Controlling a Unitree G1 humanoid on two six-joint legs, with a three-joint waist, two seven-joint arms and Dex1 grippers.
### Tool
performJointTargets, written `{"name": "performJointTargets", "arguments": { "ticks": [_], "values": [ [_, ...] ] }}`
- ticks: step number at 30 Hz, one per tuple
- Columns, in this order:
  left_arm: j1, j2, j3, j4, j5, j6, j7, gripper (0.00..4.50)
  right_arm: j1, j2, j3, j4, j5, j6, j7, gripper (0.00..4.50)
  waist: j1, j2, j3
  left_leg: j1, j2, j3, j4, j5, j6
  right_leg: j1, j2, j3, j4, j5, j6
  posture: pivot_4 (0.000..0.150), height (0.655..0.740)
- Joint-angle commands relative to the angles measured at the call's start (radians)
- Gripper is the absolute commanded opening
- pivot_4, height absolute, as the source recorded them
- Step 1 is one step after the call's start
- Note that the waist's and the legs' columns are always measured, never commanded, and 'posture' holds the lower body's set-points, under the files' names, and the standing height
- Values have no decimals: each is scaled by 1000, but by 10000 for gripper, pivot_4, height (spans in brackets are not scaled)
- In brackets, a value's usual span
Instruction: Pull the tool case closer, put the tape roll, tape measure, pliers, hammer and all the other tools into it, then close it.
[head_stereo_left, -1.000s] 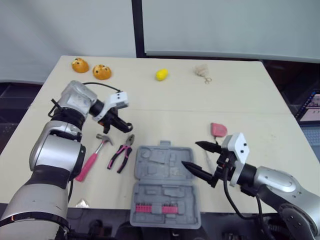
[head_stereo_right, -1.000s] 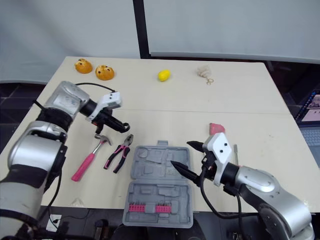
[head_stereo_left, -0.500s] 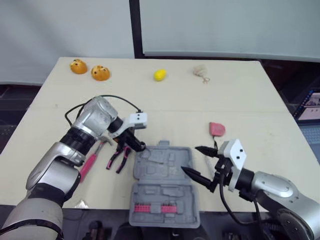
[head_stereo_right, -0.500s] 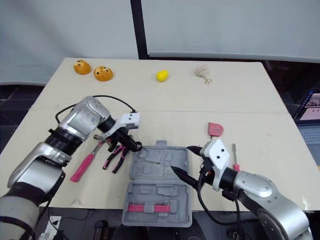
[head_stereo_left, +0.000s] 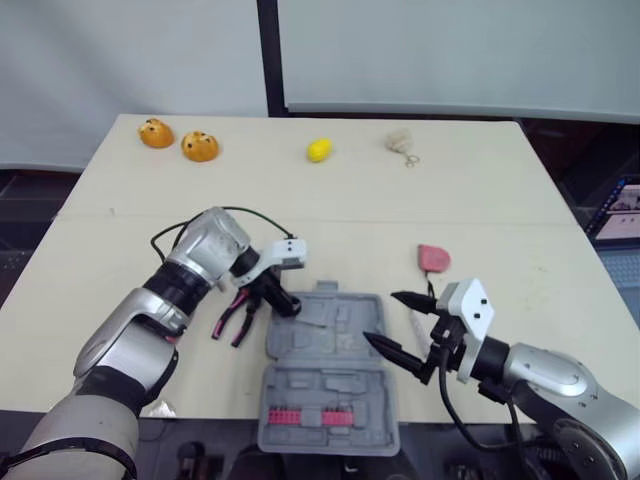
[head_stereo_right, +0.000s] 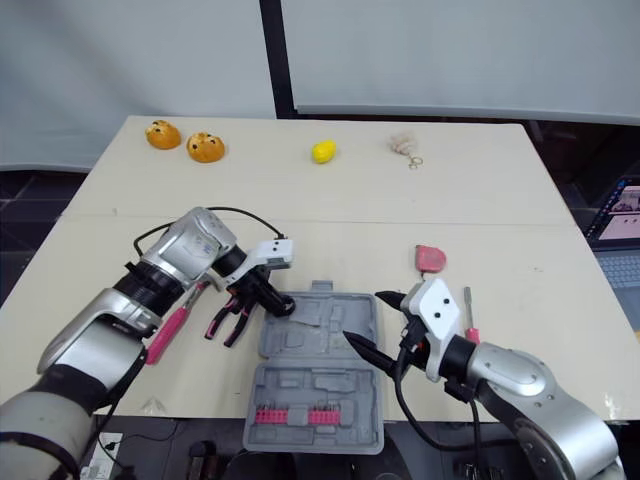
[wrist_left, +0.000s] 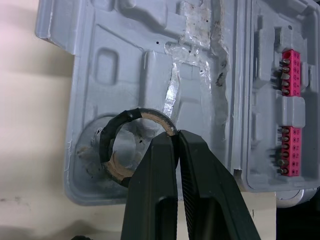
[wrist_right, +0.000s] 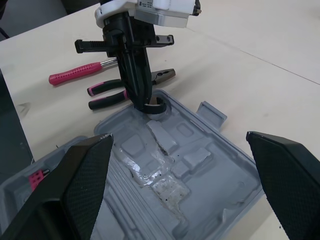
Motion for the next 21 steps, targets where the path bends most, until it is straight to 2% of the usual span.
{"name": "performJointTargets", "arguments": {
  "ticks": [1, 8, 16, 19, 21],
  "values": [
    [-33, -12, 9, 45, 18, -38, -8, 307, 8, 2, -18, -36, 9, -17, 6, 45000, 0, 0, 0, 0, 0, 0, 0, 0, 0, 0, 0, 0, 0, 0, 0, 1500, 7400],
    [-45, -37, 28, 126, 45, -112, 16, 307, 14, 2, -22, -35, 8, -18, 4, 45000, 0, 0, 0, 0, 0, 0, 0, 0, 0, 0, 0, 0, 0, 0, 0, 1500, 7400],
    [-33, -36, 35, 132, 59, -139, 20, 307, 18, -2, -21, -29, 2, -20, 9, 45000, 0, 0, 0, 0, 0, 0, 0, 0, 0, 0, 0, 0, 0, 0, 0, 1500, 7400],
    [-28, -23, 41, 128, 71, -164, 37, 10594, 16, -5, -24, -27, 3, -17, 11, 45000, 0, 0, 0, 0, 0, 0, 0, 0, 0, 0, 0, 0, 0, 0, 0, 1500, 7400],
    [-28, -7, 59, 114, 69, -179, 48, 20182, 17, -9, -27, -27, 3, -17, 13, 45000, 0, 0, 0, 0, 0, 0, 0, 0, 0, 0, 0, 0, 0, 0, 0, 1500, 7400]
  ]
}}
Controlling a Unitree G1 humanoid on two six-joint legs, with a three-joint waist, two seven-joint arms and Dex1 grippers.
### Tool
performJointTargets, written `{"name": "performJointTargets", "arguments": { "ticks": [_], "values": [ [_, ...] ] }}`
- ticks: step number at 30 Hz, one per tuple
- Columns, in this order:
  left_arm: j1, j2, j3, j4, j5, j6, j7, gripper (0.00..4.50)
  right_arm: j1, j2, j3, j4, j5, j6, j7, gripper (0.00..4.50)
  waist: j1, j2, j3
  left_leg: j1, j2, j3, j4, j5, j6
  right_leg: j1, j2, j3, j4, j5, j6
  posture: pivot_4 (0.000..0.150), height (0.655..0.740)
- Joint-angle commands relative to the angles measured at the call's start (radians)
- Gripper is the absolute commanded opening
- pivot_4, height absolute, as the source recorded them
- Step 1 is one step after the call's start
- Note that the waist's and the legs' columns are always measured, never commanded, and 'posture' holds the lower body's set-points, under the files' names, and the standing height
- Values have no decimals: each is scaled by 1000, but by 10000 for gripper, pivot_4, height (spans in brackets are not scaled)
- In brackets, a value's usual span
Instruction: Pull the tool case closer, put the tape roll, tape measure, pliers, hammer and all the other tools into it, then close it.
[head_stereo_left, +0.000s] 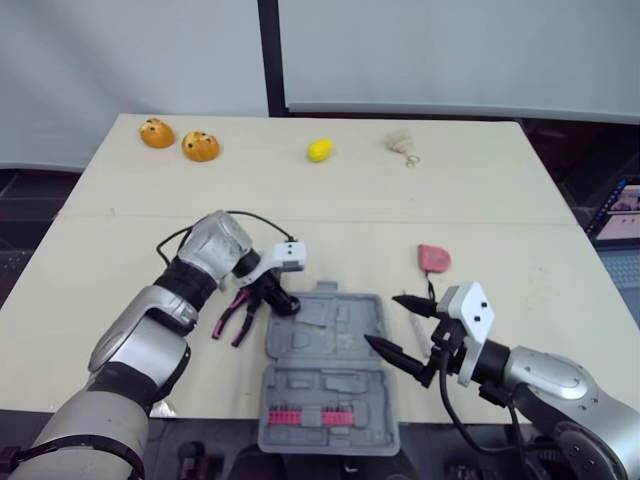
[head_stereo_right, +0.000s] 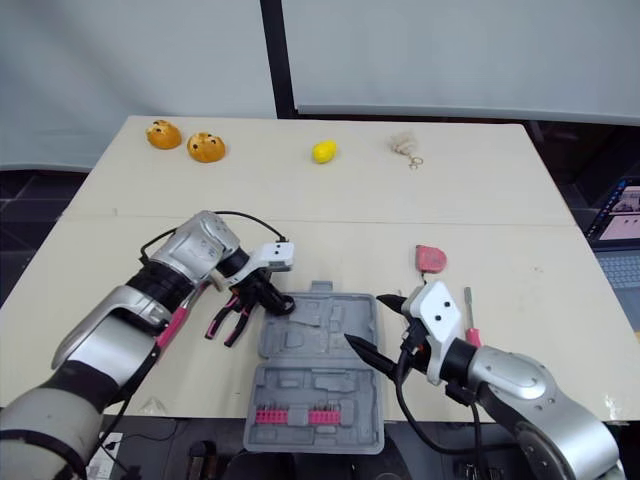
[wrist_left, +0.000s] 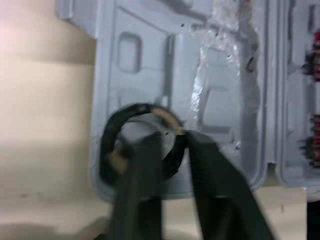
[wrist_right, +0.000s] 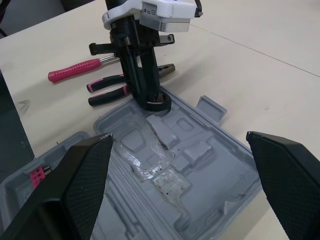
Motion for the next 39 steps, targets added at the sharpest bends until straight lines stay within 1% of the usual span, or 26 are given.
{"name": "performJointTargets", "arguments": {
  "ticks": [1, 2, 5, 7, 9, 11, 13, 20, 21, 23, 24, 31, 39],
  "values": [
    [-8, 35, 62, -49, -9, -19, 10, 24159, 2, -10, -28, -27, 7, -15, 14, 45000, 0, 0, 0, 0, 0, 0, 0, 0, 0, 0, 0, 0, 0, 0, 0, 1500, 7400],
    [-9, 43, 91, -72, -30, -12, 8, 28708, 5, -13, -33, -29, 9, -14, 16, 45000, 0, 0, 0, 0, 0, 0, 0, 0, 0, 0, 0, 0, 0, 0, 0, 1500, 7400],
    [-8, 68, 174, -147, -105, 57, -28, 28708, 15, -19, -46, -33, 16, -15, 20, 45000, 0, 0, 0, 0, 1, 0, 0, 0, 0, 0, 0, 0, 0, 0, 0, 1500, 7400],
    [42, 95, 241, -194, -165, -23, -52, 28708, 22, -22, -51, -32, 17, -17, 22, 45000, 0, 0, 0, 0, 0, 0, 0, 0, 0, 0, 0, 0, 0, 0, 0, 1500, 7400],
    [103, 105, 302, -209, -209, -130, -44, 28708, 28, -23, -56, -28, 17, -20, 27, 45000, 0, 2, -1, 0, 1, 0, 0, 0, 0, 0, 0, 0, 0, 0, 0, 1500, 7400],
    [169, 94, 352, -191, -232, -275, 0, 28708, 39, -23, -63, -21, 15, -26, 35, 45000, -2, 2, -1, 1, 1, 0, -1, 0, 0, 0, 0, 0, 1, 0, 0, 1500, 7400],
    [217, 75, 389, -145, -249, -380, 28, 28708, 61, -42, -84, -19, 11, -30, 54, 45000, 0, 3, -1, 1, 1, 0, 0, 0, 0, 0, 0, 0, 1, 0, 0, 1500, 7400],
    [273, 9, 453, -26, -275, -545, 105, 28708, 142, -88, -184, -40, 50, -16, 100, 45000, 22, 2, -2, 0, -1, 0, 1, 0, 0, 1, 0, 0, -1, 1, 1, 1500, 7400],
    [280, -2, 462, -12, -277, -566, 123, 26419, 155, -93, -193, -44, 53, -15, 105, 45000, 23, 2, -2, 0, -1, 1, 1, 0, 0, 1, 0, 0, -1, 1, 1, 1500, 7400],
    [290, -17, 467, 8, -271, -587, 142, 20466, 166, -97, -202, -49, 58, -13, 109, 45000, 24, 2, -2, 0, -1, 1, 1, 0, 0, 1, 0, 0, -1, 1, 1, 1500, 7400],
    [297, -20, 462, 12, -261, -593, 146, 16140, 169, -98, -205, -50, 61, -12, 108, 45000, 24, 2, -2, 0, -1, 1, 1, 0, 0, 1, 0, 0, -1, 1, 1, 1500, 7400],
    [367, -32, 444, -17, -244, -611, 148, 16140, 173, -105, -219, -45, 74, -8, 106, 45000, 21, 2, -2, 1, 0, 1, 0, 0, 0, 1, 0, 0, 0, 0, 1, 1500, 7400],
    [362, -51, 440, 20, -224, -635, 176, 16140, 162, -108, -212, -44, 83, -3, 100, 45000, 24, 2, -2, 0, -1, 1, 1, 0, 0, 1, 0, 0, -1, 1, 1, 1500, 7400]
  ]
}}
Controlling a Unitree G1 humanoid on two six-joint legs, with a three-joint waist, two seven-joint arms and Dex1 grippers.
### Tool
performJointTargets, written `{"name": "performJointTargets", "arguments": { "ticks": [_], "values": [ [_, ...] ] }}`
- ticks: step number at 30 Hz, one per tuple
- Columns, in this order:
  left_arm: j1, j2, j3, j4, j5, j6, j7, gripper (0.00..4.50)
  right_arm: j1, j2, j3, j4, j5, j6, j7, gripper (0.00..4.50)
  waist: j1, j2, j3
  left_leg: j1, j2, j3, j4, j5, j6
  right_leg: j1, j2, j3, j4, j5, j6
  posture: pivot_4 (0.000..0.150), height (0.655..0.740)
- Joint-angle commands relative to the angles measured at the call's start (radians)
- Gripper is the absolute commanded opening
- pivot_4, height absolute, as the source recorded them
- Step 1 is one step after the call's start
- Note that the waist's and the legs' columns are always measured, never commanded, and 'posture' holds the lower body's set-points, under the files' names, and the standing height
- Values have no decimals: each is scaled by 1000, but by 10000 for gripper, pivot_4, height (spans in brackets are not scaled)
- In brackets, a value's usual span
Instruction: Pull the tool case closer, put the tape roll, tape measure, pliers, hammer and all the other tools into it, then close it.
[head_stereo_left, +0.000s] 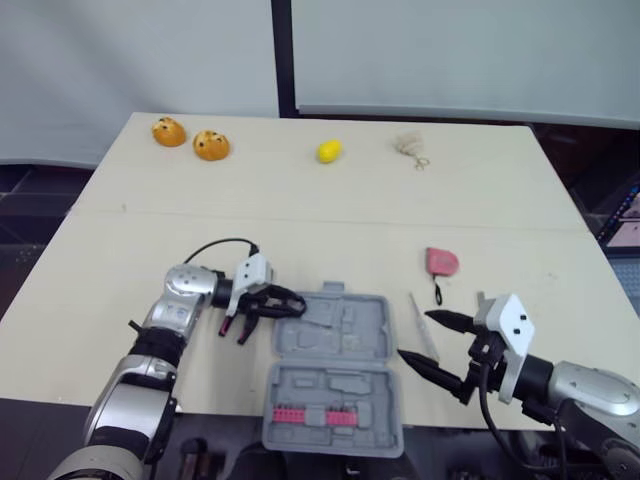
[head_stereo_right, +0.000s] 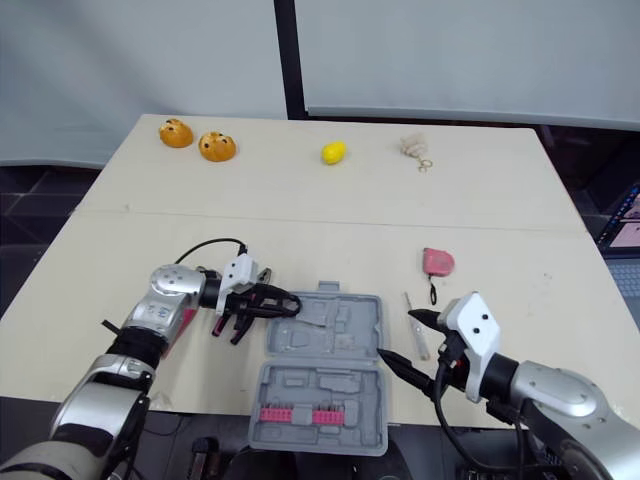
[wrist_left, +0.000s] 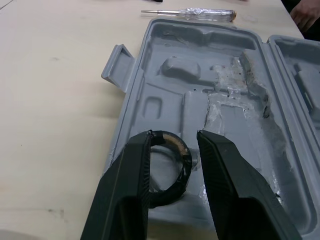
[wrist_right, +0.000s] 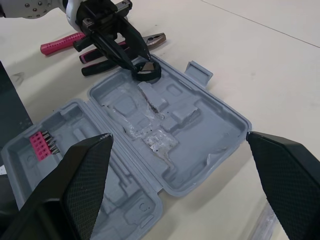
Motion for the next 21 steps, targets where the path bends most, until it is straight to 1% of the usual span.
{"name": "performJointTargets", "arguments": {
  "ticks": [1, 12, 16, 21],
  "values": [
    [-20, -15, -2, 12, -2, -11, 10, 16140, -5, -9, -16, -35, 17, -3, 10, 45000, 0, 0, 0, 0, 0, 0, 0, 0, 0, 0, 0, 0, 0, 0, 0, 1500, 7400],
    [-70, -47, -12, 129, 37, -63, 62, 16140, -11, -2, -5, -33, 14, -4, 1, 45000, -1, 0, 0, 0, 0, 0, 0, 0, 0, 0, 0, 0, 0, 0, 0, 1500, 7400],
    [-77, -39, -22, 167, 59, -110, 67, 16140, -12, 0, -8, -32, 17, -3, -1, 45000, -1, 0, 0, 0, 0, 0, 0, 0, 0, 0, 0, 0, 0, 0, 0, 1500, 7400],
    [-102, -26, -31, 238, 105, -185, 120, 16140, -13, 2, -9, -35, 21, 0, -5, 45000, -1, 0, 0, 0, 0, 0, 0, 0, 0, 0, 0, 0, 0, 0, 0, 1500, 7400]
  ]
}}
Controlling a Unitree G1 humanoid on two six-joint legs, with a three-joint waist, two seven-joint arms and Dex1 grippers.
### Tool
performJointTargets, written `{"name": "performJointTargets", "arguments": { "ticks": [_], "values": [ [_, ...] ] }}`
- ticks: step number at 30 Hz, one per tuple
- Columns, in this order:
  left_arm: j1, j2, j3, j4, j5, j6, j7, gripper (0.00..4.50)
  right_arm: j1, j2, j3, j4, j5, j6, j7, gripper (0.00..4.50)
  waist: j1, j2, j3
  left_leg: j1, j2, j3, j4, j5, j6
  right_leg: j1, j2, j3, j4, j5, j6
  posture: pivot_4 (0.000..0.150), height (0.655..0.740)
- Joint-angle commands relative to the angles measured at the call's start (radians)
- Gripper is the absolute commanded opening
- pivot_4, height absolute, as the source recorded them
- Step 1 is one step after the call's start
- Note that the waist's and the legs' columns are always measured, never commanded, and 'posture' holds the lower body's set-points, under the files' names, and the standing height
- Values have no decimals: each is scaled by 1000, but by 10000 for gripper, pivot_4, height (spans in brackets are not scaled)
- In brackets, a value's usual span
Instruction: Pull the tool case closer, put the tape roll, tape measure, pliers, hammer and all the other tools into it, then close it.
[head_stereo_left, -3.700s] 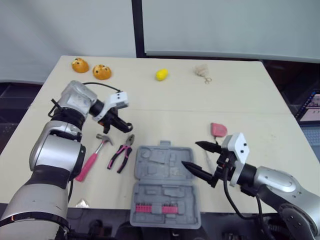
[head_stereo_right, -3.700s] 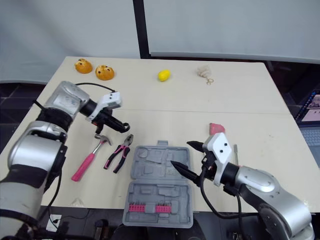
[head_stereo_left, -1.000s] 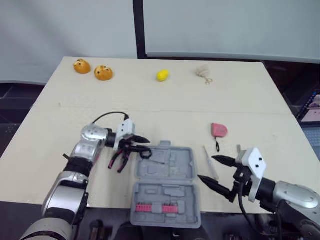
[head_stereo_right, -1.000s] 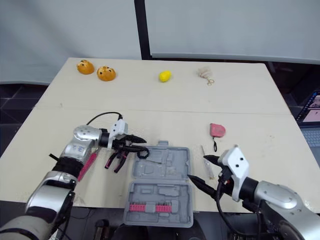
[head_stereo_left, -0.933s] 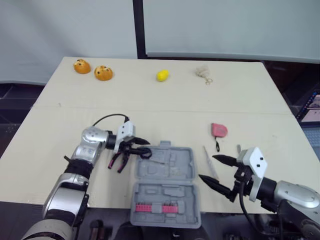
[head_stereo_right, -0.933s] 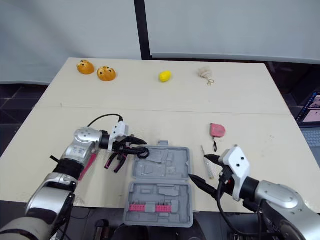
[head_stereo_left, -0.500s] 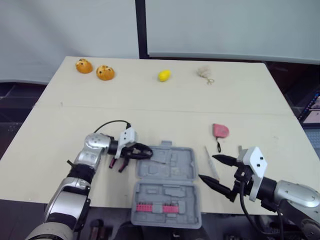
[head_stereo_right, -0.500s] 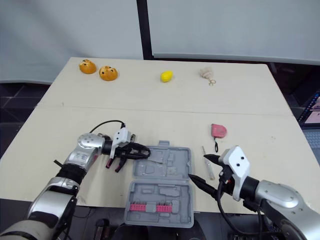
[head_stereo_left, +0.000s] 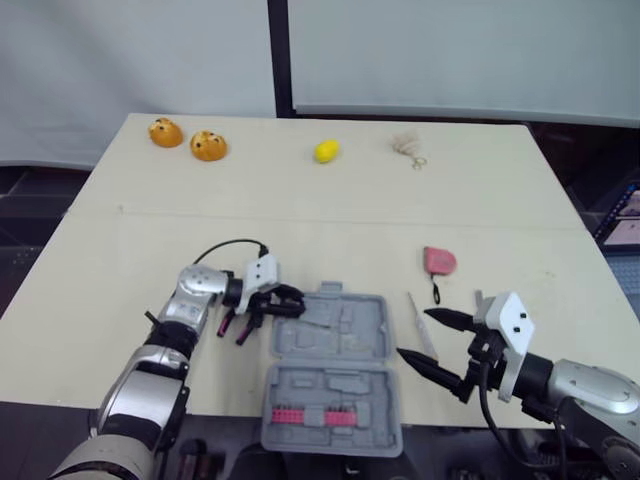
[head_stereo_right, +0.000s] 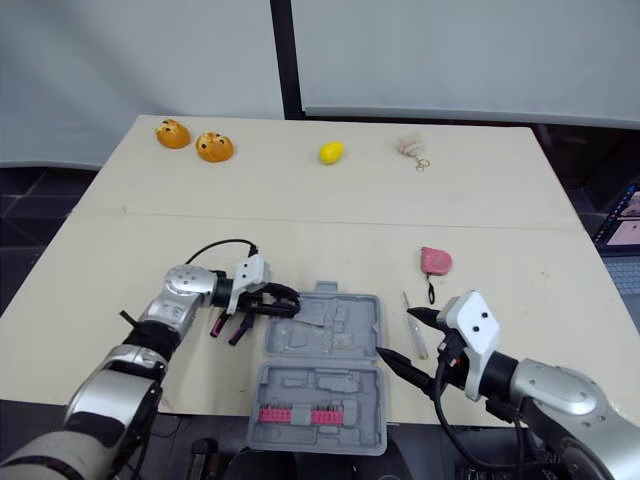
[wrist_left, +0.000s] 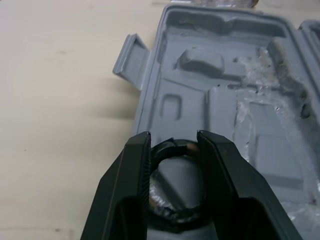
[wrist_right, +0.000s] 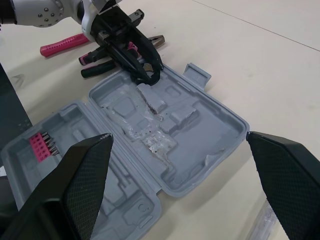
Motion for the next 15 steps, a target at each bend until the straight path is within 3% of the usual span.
{"name": "performJointTargets", "arguments": {
  "ticks": [1, 15],
  "values": [
    [-24, 19, -8, 49, 40, -63, 39, 16140, -5, 5, -10, -36, 21, -1, -6, 45000, 0, 0, 0, 0, 0, 0, 0, 0, 0, 0, 0, 0, 0, 0, 0, 1500, 7400],
    [-16, 20, -15, 65, 53, -158, 13, 16140, -13, 2, -16, -24, 29, 2, -7, 45000, -1, 0, 0, 0, 0, 0, 0, 0, 0, 0, 0, 0, 0, 0, 0, 1500, 7400]
  ]
}}
